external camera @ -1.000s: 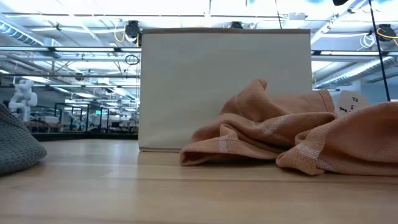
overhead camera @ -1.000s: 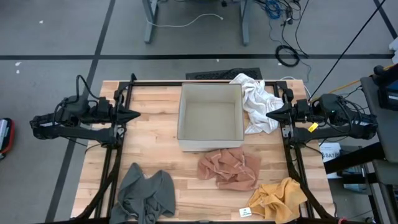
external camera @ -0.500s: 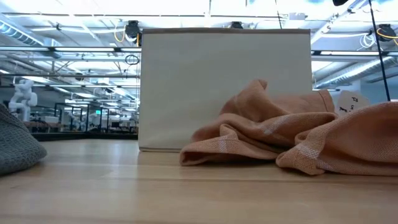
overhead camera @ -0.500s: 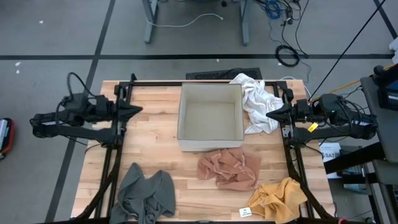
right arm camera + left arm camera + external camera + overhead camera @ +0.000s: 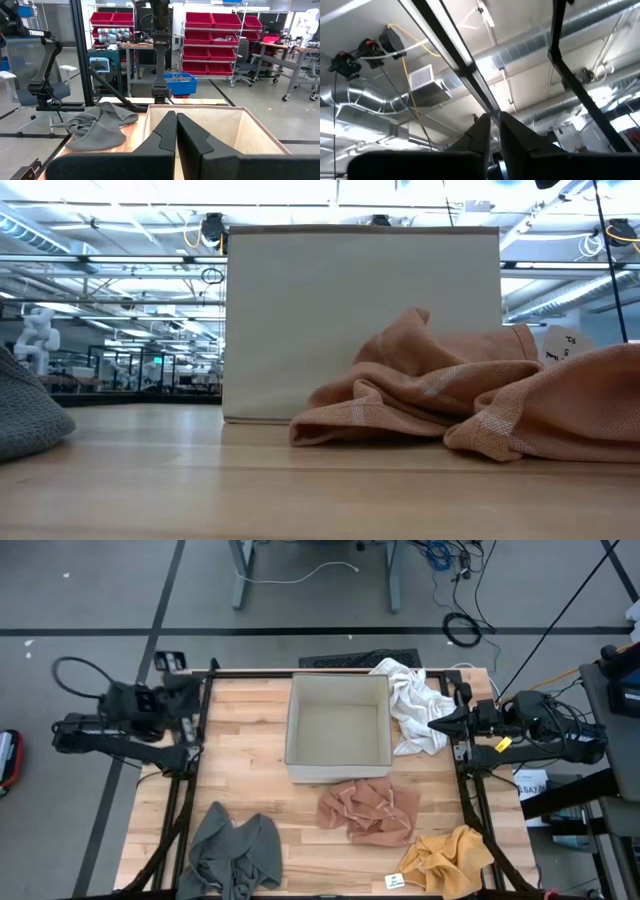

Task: Fold towel
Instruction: Fold the brown towel

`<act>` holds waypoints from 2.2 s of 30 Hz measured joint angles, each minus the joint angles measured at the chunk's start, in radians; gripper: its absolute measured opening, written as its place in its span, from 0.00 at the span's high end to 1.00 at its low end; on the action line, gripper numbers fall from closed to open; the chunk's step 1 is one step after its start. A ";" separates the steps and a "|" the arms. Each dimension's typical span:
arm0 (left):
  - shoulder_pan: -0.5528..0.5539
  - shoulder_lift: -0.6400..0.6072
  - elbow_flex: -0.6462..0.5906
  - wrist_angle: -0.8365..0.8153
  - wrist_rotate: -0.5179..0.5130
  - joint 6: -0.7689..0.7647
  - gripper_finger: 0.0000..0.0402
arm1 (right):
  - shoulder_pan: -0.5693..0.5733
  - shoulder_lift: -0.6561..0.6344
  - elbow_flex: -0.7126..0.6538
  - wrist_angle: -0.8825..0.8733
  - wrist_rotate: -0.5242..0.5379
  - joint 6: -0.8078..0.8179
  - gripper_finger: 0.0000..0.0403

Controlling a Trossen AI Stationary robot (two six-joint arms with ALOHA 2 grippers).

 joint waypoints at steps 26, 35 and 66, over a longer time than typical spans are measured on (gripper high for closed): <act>-0.125 0.054 0.127 -1.779 -0.092 -0.599 0.73 | 0.000 0.000 0.000 0.000 0.000 0.000 1.00; -0.217 0.090 -0.294 -0.761 0.125 -0.494 0.73 | 0.000 0.000 0.000 0.000 0.000 0.000 1.00; -0.160 0.099 0.109 -1.013 -0.020 -0.186 0.73 | 0.000 0.087 0.000 0.744 -0.265 0.025 1.00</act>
